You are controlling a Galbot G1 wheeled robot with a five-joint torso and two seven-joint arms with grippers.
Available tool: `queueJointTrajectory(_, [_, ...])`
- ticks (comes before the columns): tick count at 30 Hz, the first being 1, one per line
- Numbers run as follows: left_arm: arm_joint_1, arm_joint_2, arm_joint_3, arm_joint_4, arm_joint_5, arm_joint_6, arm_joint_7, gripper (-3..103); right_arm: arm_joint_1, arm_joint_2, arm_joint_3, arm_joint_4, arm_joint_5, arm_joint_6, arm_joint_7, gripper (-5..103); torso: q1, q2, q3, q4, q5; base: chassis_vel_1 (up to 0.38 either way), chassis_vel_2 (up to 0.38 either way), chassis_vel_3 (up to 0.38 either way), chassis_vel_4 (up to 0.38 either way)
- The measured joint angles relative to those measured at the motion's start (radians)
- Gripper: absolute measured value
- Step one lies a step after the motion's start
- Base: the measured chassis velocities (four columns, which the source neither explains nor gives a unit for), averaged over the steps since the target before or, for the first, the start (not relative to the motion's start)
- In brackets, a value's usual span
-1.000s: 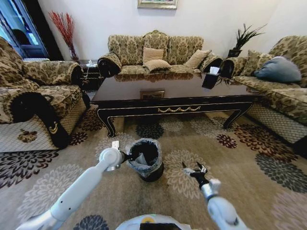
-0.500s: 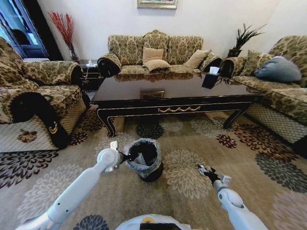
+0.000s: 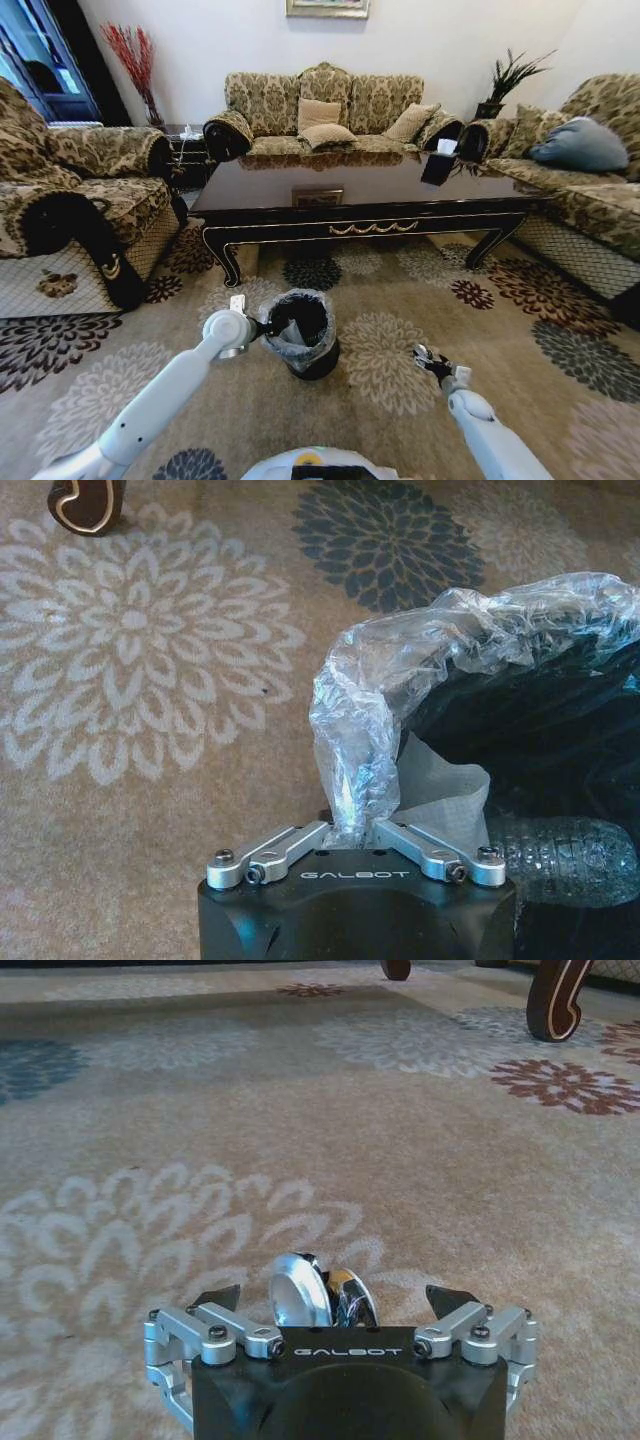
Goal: Move to the front of the table and pick up the trash from the floor, then place it into the trash bin.
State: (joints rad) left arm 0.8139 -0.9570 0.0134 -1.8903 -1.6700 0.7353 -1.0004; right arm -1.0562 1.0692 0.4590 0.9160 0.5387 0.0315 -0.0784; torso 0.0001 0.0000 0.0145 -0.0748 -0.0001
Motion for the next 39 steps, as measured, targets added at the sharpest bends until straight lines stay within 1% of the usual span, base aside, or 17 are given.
queueJointTrajectory(10, [-0.009, 0.004, -0.008, -0.001, -0.001, 0.000, 0.000, 0, 0.052, 0.028, -0.010, -0.100, -0.031, 0.025, -0.003, 100, 0.000, 0.000, 0.000, -0.0001, 0.0000, 0.000, 0.000, 0.000, 0.000])
queueJointTrajectory(11, [-0.008, 0.002, -0.008, -0.007, -0.002, 0.000, 0.000, 0, 0.061, 0.032, -0.010, -0.118, -0.036, 0.036, -0.003, 102, 0.000, 0.000, 0.000, -0.0002, 0.0001, 0.000, 0.000, 0.000, 0.000])
queueJointTrajectory(12, [-0.008, 0.000, -0.008, -0.011, -0.002, 0.000, 0.000, 0, 0.065, 0.033, -0.010, -0.130, -0.037, 0.045, -0.003, 98, 0.000, 0.000, 0.000, -0.0002, 0.0001, 0.000, 0.000, 0.000, 0.000])
queueJointTrajectory(13, [-0.008, 0.000, -0.008, -0.011, -0.002, 0.000, 0.000, 0, 0.065, 0.033, -0.010, -0.130, -0.037, 0.045, -0.003, 98, 0.000, 0.000, 0.000, -0.0002, 0.0001, 0.000, 0.000, 0.000, 0.000])
queueJointTrajectory(14, [-0.008, -0.001, -0.008, -0.014, -0.002, 0.000, 0.000, 0, 0.069, 0.034, -0.009, -0.139, -0.037, 0.051, -0.003, 93, 0.000, 0.000, 0.000, -0.0002, 0.0001, 0.000, 0.000, 0.000, 0.000])
queueJointTrajectory(15, [-0.009, -0.003, -0.008, -0.015, -0.002, 0.000, 0.000, 0, 0.070, 0.034, -0.008, -0.142, -0.037, 0.055, -0.003, 93, 0.000, 0.000, 0.000, -0.0002, 0.0001, 0.000, 0.000, 0.000, 0.000])
queueJointTrajectory(16, [-0.009, -0.004, -0.009, -0.018, -0.003, 0.000, 0.000, 0, 0.071, 0.034, -0.006, -0.144, -0.037, 0.058, -0.003, 83, 0.000, 0.000, 0.000, -0.0002, 0.0000, 0.000, 0.000, 0.000, 0.000])
queueJointTrajectory(18, [-0.010, -0.004, -0.010, -0.021, -0.003, 0.000, 0.000, 0, 0.070, 0.034, -0.004, -0.143, -0.037, 0.059, -0.002, 83, 0.000, 0.000, 0.000, -0.0003, 0.0000, 0.000, 0.000, 0.000, 0.000])
queueJointTrajectory(21, [-0.005, 0.001, -0.013, -0.029, -0.002, 0.000, 0.000, 0, 0.068, 0.036, 0.002, -0.138, -0.048, 0.070, 0.006, 66, 0.000, 0.000, 0.000, -0.0002, 0.0000, 0.000, 0.000, 0.000, 0.000])
queueJointTrajectory(22, [-0.005, 0.001, -0.013, -0.029, -0.002, 0.000, 0.000, 0, 0.068, 0.036, 0.002, -0.138, -0.048, 0.070, 0.006, 66, 0.000, 0.000, 0.000, -0.0002, 0.0000, 0.000, 0.000, 0.000, 0.000])
queueJointTrajectory(23, [-0.002, 0.002, -0.013, -0.031, -0.001, 0.000, 0.000, 0, 0.068, 0.038, 0.004, -0.139, -0.050, 0.074, 0.007, 61, 0.000, 0.000, 0.000, -0.0002, 0.0000, 0.000, 0.000, 0.000, 0.000])
queueJointTrajectory(24, [-0.001, 0.002, -0.013, -0.031, -0.001, 0.000, 0.000, 0, 0.068, 0.039, 0.005, -0.140, -0.050, 0.076, 0.007, 61, 0.000, 0.000, 0.000, -0.0002, 0.0000, 0.000, 0.000, 0.000, 0.000])
queueJointTrajectory(25, [0.002, 0.004, -0.013, -0.034, 0.001, 0.000, 0.000, 0, 0.068, 0.041, 0.007, -0.141, -0.050, 0.082, 0.006, 50, 0.000, 0.000, 0.000, -0.0001, 0.0001, 0.000, 0.000, 0.000, 0.000])
queueJointTrajectory(27, [0.005, 0.006, -0.013, -0.036, 0.003, 0.000, 0.000, 0, 0.066, 0.042, 0.008, -0.140, -0.050, 0.085, 0.006, 50, 0.000, 0.000, 0.000, -0.0001, 0.0000, 0.000, 0.000, 0.000, 0.000])
queueJointTrajectory(30, [0.014, 0.015, -0.019, -0.044, 0.004, 0.000, 0.000, 0, 0.058, 0.048, 0.013, -0.131, -0.054, 0.098, 0.005, 33, 0.000, 0.000, 0.000, -0.0002, 0.0001, 0.000, 0.000, 0.000, 0.000])
queueJointTrajectory(31, [0.017, 0.017, -0.021, -0.046, 0.004, 0.000, 0.000, 0, 0.055, 0.048, 0.015, -0.126, -0.054, 0.101, 0.005, 30, 0.000, 0.000, 0.000, 0.0000, 0.0001, 0.000, 0.000, 0.000, 0.000])
queueJointTrajectory(39, [0.034, 0.023, -0.026, -0.066, 0.004, 0.000, -0.002, 0, 0.028, 0.038, 0.026, -0.081, -0.051, 0.101, 0.005, 27, 0.000, 0.000, 0.000, -0.0003, 0.0001, 0.000, 0.000, 0.000, 0.000])
